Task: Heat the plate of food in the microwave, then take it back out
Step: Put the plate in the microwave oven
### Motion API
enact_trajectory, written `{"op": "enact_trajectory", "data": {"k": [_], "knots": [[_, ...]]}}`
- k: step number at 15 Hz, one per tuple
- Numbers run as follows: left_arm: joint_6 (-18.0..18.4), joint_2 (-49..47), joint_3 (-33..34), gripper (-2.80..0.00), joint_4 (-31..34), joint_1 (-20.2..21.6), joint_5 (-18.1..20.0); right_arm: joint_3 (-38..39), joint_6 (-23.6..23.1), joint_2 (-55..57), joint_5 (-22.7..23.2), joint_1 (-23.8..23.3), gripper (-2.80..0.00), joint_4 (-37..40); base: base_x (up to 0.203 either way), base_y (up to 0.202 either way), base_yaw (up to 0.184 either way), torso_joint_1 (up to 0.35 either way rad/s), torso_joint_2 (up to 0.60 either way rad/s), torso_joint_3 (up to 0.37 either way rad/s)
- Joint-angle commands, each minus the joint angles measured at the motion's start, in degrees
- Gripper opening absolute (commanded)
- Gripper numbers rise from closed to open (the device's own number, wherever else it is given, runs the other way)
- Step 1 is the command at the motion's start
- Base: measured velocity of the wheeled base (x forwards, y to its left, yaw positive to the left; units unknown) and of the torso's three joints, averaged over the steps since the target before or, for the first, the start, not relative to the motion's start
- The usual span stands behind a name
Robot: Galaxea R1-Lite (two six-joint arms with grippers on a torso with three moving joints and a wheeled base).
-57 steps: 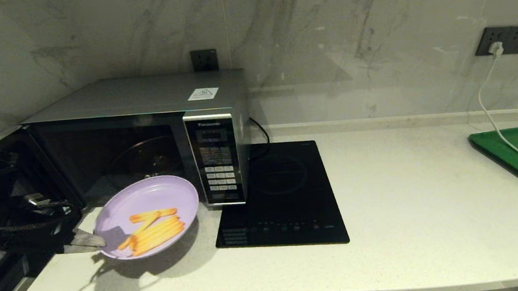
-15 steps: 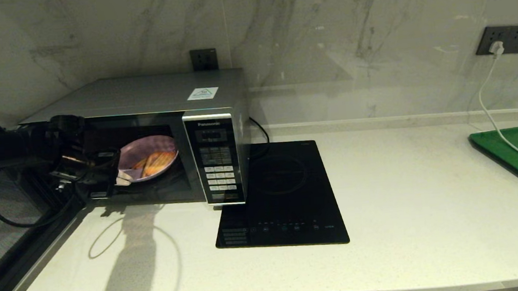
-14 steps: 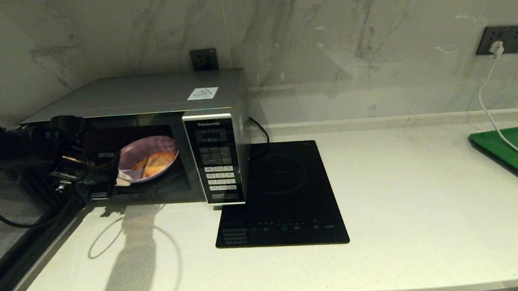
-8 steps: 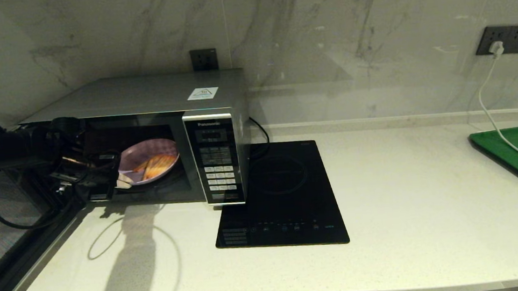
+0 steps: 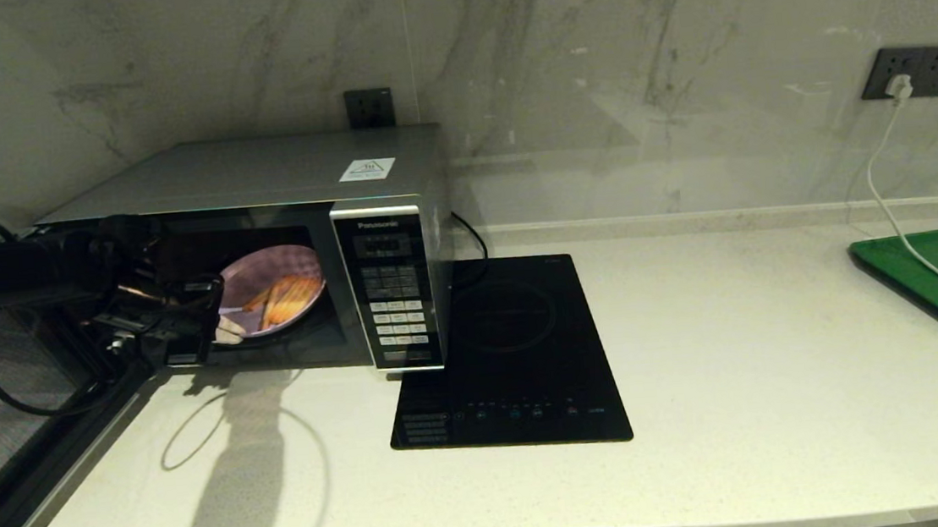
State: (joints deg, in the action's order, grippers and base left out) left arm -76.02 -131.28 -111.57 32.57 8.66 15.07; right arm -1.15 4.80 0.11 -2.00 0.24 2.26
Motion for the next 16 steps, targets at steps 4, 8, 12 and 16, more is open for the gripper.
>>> {"op": "enact_trajectory", "data": {"k": [4,8,12,16], "knots": [[0.49,0.94,-0.05,-2.80,-1.29,0.14,-0.09,0.00,0.04,-0.02,-0.02,0.02,-2.80,0.02,0.000,0.000,0.000,0.000,0.00,0.000],[0.75,4.10,-0.05,-2.80,-3.52,0.13,0.28,0.00,0.04,-0.02,-0.02,0.02,-2.80,0.02,0.000,0.000,0.000,0.000,0.00,0.000],[0.87,2.53,-0.05,-2.80,-1.14,0.47,1.37,0.00,0.04,-0.02,-0.02,0.02,-2.80,0.02,0.000,0.000,0.000,0.000,0.00,0.000],[0.87,1.55,-0.05,-2.80,-0.94,0.84,1.37,0.00,0.04,-0.02,-0.02,0.02,-2.80,0.02,0.000,0.000,0.000,0.000,0.00,0.000]]}}
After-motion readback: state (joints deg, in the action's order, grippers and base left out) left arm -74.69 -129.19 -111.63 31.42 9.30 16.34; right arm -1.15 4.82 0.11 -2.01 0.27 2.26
